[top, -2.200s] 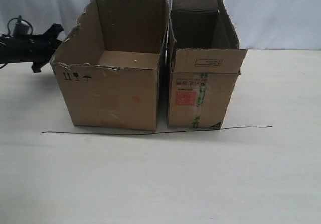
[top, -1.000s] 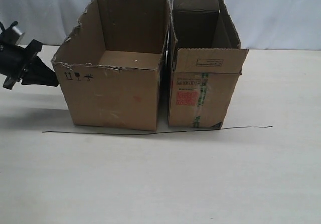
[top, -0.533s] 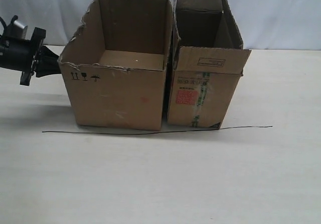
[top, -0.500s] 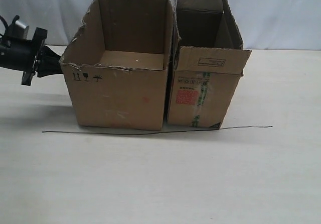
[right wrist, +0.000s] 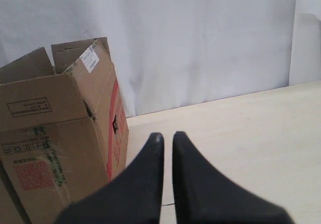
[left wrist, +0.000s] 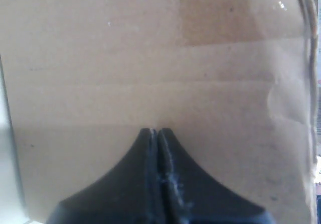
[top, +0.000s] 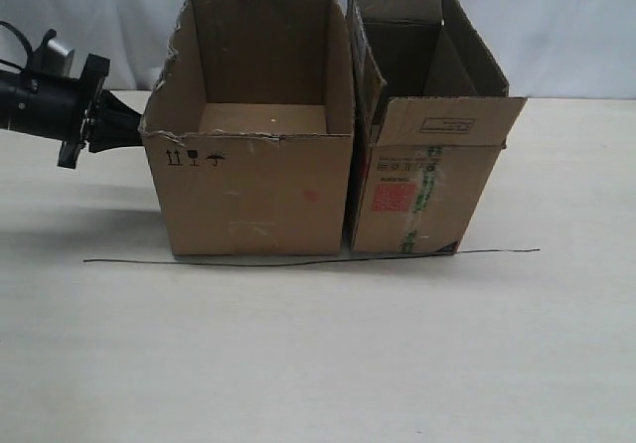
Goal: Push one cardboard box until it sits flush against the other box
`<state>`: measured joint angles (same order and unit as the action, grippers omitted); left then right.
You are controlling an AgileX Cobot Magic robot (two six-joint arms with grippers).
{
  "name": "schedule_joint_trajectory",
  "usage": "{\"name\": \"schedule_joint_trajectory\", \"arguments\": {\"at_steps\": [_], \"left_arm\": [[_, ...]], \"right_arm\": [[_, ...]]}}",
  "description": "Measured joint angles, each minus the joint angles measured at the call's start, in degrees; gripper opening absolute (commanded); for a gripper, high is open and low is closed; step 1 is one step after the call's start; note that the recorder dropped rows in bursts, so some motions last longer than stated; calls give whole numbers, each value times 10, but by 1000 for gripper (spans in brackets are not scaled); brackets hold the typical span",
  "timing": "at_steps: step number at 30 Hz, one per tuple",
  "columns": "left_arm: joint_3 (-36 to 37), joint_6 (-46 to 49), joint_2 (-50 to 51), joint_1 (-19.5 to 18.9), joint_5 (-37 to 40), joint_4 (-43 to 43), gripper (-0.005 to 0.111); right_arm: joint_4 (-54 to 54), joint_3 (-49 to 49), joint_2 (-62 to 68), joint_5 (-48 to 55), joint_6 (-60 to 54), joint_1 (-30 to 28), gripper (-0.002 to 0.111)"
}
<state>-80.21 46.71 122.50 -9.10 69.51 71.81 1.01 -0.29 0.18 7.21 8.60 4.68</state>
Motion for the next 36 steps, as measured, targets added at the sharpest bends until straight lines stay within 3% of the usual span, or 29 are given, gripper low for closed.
{"name": "schedule_joint_trajectory", "arguments": {"at_steps": [11,17,23,28,32,36], "left_arm": [[0,0,-1,-1,0,0,0],[16,-17,-114,-53,-108,-100,0],[205,45,-343,-87,-263,-102,0],[432,199,-560,-89,-412,100,0],[489,241,-666,-76,-438,154,0],[522,247,-770,-34,-393,156,0]], "right_arm": [[0,0,0,0,0,0,5],[0,0,0,0,0,0,5],[0,0,0,0,0,0,5],[0,0,0,0,0,0,5],[0,0,0,0,0,0,5],[0,0,0,0,0,0,5]]}}
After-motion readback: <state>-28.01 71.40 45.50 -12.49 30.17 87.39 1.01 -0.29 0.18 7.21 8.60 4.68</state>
